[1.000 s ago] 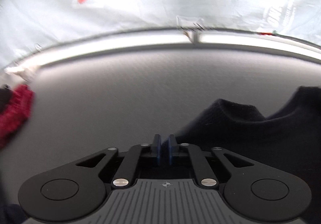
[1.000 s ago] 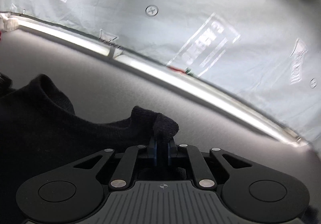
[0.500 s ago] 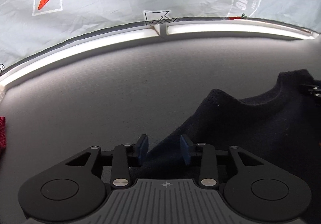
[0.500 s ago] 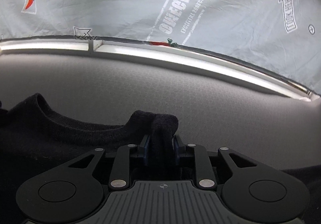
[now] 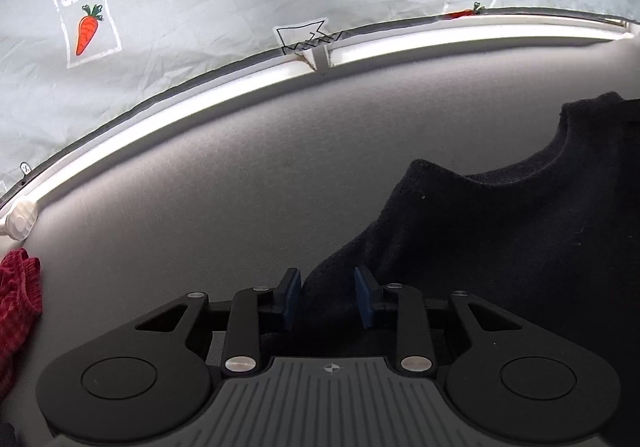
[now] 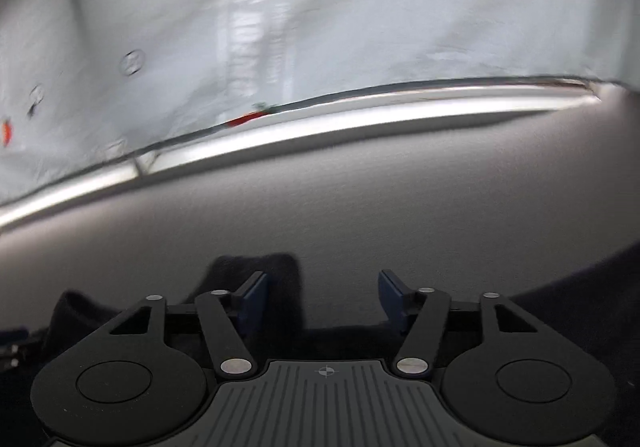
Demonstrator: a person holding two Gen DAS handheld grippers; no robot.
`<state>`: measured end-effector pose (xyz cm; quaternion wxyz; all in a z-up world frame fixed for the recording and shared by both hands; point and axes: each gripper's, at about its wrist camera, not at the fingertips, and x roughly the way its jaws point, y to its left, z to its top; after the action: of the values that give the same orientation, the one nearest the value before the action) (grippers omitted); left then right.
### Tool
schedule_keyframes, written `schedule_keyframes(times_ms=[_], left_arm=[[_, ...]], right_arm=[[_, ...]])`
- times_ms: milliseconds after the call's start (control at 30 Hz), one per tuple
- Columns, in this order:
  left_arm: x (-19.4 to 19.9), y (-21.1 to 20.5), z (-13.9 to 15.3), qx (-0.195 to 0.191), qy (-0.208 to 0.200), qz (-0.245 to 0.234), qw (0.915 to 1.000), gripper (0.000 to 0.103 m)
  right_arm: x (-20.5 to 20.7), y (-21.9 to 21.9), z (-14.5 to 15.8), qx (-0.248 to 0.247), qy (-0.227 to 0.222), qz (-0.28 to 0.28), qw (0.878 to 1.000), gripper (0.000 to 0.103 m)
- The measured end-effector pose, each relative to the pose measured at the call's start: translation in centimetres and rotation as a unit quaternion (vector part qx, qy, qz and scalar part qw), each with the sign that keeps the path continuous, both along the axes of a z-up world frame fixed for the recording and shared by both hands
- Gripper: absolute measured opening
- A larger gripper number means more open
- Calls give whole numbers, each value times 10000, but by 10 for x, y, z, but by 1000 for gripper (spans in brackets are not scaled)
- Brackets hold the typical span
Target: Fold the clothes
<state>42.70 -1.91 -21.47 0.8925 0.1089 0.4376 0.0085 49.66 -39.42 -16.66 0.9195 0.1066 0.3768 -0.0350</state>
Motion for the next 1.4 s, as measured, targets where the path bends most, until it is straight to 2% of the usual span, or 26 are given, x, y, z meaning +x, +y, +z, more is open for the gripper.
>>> schedule_keyframes(times_ms=[33,100,200,267,300,367,433,467,500,567,633,733,833,900,933,1000,1033,1067,1100,1133,1167,1267,1300,1400], left_arm=[[0,1,0,47,-2,47,10000,33],[0,3,-1,315,18,254,9992,32],[1,21,1,24,91,505,9987,32],[3,28,3,-201,186,582,9979,32],[3,29,3,-224,194,595,9978,32],[4,30,3,-293,216,685,9970,32],[4,32,4,-367,223,784,9960,32],[4,33,4,-488,204,880,9947,33],[3,35,5,-606,166,943,9936,33],[-1,38,7,-1233,81,987,9874,33],[-4,27,9,-1231,19,813,9891,33],[-11,-4,16,-1010,-167,237,9945,33],[-17,-36,28,-1211,-305,-402,9914,35],[-18,-62,35,-1458,-345,-786,9856,40],[-15,-73,35,-1636,-270,-910,9819,43],[-10,-93,33,-1953,-130,-1010,9754,44],[-7,-103,32,-2096,-62,-1008,9726,45],[-3,-114,28,-2231,12,-1015,9695,45],[0,-126,24,-2365,87,-1023,9662,45],[3,-138,20,-2480,157,-1029,9632,46],[7,-153,13,-2465,199,-1024,9635,46],[13,-175,0,-2252,219,-872,9701,46],[14,-180,-3,-2185,188,-784,9725,46],[14,-186,-6,-2101,165,-568,9759,47]], right_arm=[[3,-17,-2,-112,182,-365,9991,75],[8,-40,-8,-317,552,-438,9970,75],[8,-53,-11,-1362,689,-298,9878,74],[2,-73,-10,-1801,750,-961,9761,76],[-2,-88,-10,-1768,765,-1329,9722,76],[-19,-131,-10,-1138,716,-2260,9648,80],[-32,-167,-15,-695,705,-2907,9517,83],[-36,-180,-18,-627,726,-3081,9465,84],[-38,-190,-21,-634,759,-3177,9430,84],[-38,-202,-25,-644,737,-3169,9434,88],[-35,-210,-26,-751,700,-3143,9438,89],[-33,-231,-26,-897,552,-3208,9413,90],[-25,-261,-27,-641,468,-3279,9414,92],[-21,-279,-27,-394,413,-3291,9426,92],[-19,-288,-27,-227,374,-3273,9439,89],[-18,-296,-30,-40,355,-3273,9442,76],[-18,-300,-32,39,354,-3279,9440,56],[-17,-304,-34,118,353,-3284,9438,43],[-17,-304,-35,50,341,-3206,9466,40],[-17,-301,-35,-100,314,-3069,9512,22],[-17,-299,-34,-244,282,-2927,9555,11],[-20,-296,-32,-662,251,-2779,9580,9],[-22,-296,-30,-958,219,-2747,9565,9],[-34,-298,-23,-1847,104,-2831,9411,9]])
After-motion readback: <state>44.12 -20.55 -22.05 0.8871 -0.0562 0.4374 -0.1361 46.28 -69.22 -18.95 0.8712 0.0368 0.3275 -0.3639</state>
